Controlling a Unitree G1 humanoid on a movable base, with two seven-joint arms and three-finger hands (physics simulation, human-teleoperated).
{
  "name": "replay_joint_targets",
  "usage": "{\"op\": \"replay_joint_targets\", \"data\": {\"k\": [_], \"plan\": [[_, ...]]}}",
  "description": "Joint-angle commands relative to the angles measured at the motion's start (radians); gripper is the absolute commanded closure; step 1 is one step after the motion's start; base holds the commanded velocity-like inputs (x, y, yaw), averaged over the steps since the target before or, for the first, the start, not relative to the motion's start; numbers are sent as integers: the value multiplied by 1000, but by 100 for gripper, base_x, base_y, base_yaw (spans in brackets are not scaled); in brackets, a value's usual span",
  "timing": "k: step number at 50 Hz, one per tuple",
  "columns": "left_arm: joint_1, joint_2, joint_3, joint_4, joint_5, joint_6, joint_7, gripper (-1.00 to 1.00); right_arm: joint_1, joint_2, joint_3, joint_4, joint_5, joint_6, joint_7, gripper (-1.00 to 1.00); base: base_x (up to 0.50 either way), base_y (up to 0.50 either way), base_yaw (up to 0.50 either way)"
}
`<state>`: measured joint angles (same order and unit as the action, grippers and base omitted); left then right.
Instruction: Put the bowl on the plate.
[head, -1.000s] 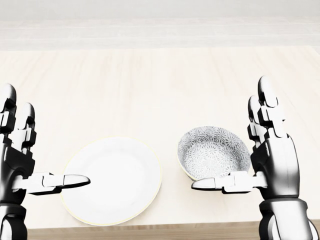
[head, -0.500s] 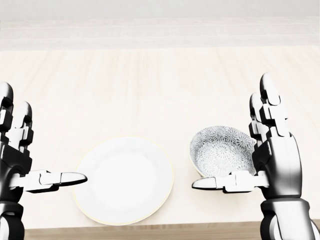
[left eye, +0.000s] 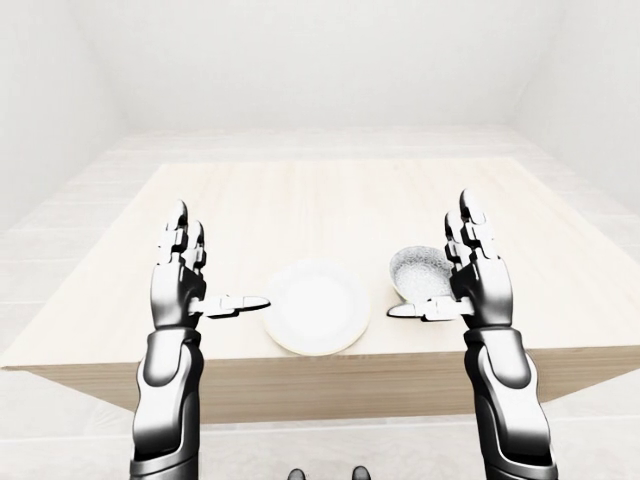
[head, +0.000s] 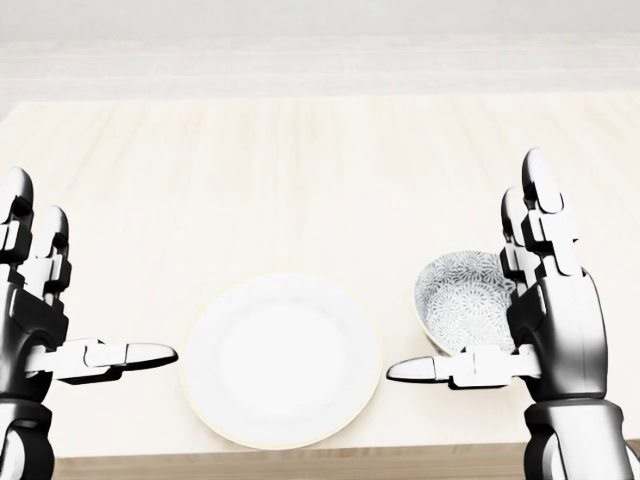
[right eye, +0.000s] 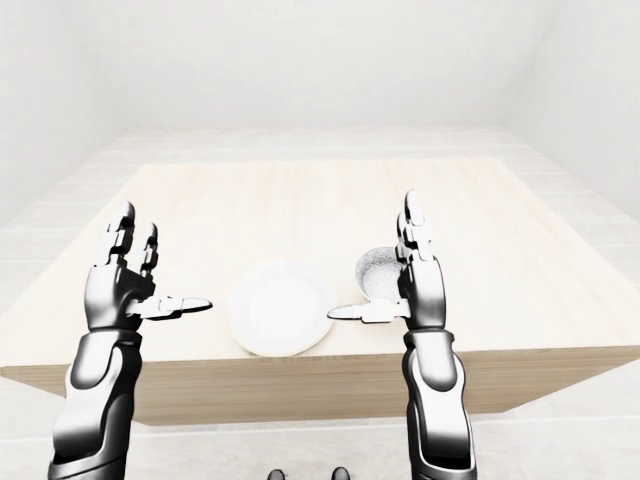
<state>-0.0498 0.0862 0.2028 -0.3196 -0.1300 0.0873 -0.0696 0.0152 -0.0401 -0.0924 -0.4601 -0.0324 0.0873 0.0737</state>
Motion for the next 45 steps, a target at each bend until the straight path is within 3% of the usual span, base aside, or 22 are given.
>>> {"op": "replay_joint_targets", "data": {"k": [1,17,22,31,45], "plan": [[-6,4,-5,25,8,0,4,-100,0,4,-4,9,-1,0,-5,-100,0,21,0],[-4,2,-16,30,22,0,-1,-100,23,2,-10,-34,-1,0,7,-100,0,0,0],[-12,-2,-28,41,64,0,31,-100,28,1,-16,-47,0,0,12,-100,0,0,0],[-12,3,-28,45,54,0,8,-100,21,-6,-30,-32,-8,0,15,-100,0,0,0],[-26,12,-18,108,73,0,9,-100,-37,-61,-4,36,-330,0,-57,-100,0,0,0]]}}
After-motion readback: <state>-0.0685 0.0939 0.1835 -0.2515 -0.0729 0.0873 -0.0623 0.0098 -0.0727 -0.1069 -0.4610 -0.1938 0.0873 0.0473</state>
